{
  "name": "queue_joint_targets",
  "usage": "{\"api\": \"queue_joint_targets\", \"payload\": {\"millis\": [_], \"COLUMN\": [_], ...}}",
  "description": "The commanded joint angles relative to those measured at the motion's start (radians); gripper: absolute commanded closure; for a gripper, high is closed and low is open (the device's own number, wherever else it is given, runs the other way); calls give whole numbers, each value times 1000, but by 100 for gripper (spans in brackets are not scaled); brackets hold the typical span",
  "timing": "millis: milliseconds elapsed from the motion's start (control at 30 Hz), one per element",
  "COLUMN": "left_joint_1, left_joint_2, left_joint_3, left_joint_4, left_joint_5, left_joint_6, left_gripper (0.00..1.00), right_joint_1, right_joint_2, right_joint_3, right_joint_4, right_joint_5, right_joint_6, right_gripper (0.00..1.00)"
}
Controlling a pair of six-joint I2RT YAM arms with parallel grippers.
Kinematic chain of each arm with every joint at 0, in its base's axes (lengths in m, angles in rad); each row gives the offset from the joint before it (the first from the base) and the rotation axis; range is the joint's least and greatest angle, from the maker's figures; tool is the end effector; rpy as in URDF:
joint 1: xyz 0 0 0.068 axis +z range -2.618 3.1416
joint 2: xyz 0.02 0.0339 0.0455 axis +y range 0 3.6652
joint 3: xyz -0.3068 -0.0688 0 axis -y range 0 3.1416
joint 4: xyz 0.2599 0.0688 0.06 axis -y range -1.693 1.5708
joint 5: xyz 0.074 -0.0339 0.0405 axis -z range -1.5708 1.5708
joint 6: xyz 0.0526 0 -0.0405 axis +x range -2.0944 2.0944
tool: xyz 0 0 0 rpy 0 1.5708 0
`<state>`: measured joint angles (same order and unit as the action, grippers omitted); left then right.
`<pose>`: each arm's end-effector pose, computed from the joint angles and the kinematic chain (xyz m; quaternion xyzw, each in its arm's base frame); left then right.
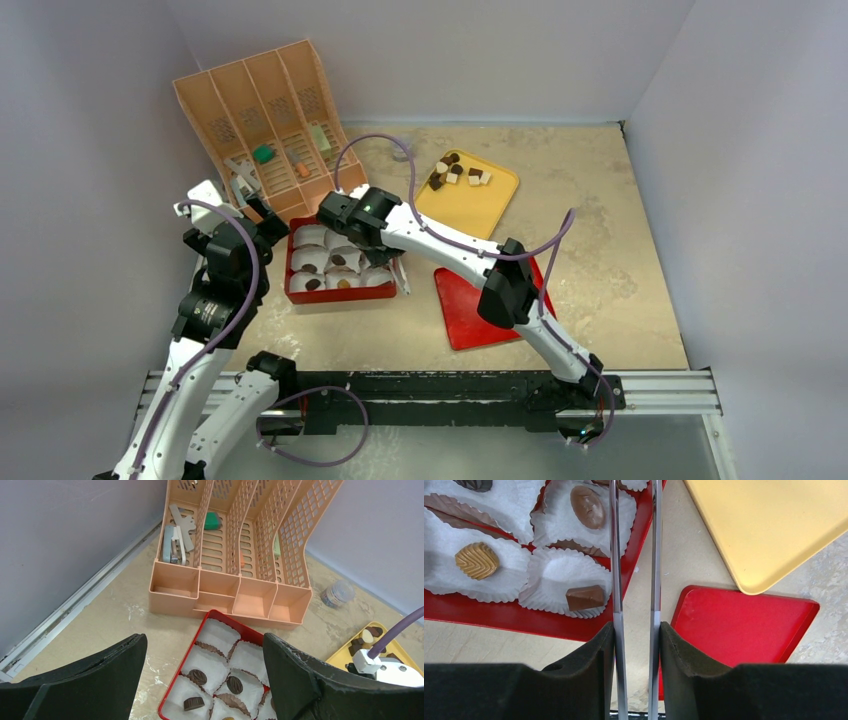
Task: Pack the chocolate
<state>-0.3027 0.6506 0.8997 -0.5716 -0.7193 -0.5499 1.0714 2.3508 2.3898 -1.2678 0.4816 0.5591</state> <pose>0.1255 -0.0029 0.3855 -0.2978 0.7284 0.0338 0.6162 0.2769 0.4567 0.2881 -0.2032 0.9360 -0.0408 0.2844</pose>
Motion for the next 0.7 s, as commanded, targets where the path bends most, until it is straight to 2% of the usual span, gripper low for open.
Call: {"api": "queue_joint_targets", "payload": {"millis": [0, 200, 367, 467, 567, 667], "left_joint_1": [-6, -6, -6, -6, -6, -6], "left_joint_2": [-6, -13, -21, -20, -23, -25], "left_joint_3": [9, 8, 5, 4, 4, 4], "left_joint_4": [21, 21, 22, 22, 21, 21], "left_joint_5": [-4, -2, -4, -6, -6, -4], "left_joint_6": [-8, -9, -10, -10, -10, -10], "left_gripper": [15, 15, 15, 15, 15, 15], "right_joint_1": [2, 6, 10, 10, 16, 26], "right_joint_2": [-6, -40, -101, -94, -40, -22], "right_joint_3": [46, -2, -30, -1, 89, 104], "right_joint_4": [-23, 72, 116, 74, -38, -61], "right_joint_5": [40, -38, -32, 31, 88, 113], "right_joint_6": [-15, -58, -61, -43, -5, 14], "right_gripper": [64, 64, 64, 64, 65, 65]}}
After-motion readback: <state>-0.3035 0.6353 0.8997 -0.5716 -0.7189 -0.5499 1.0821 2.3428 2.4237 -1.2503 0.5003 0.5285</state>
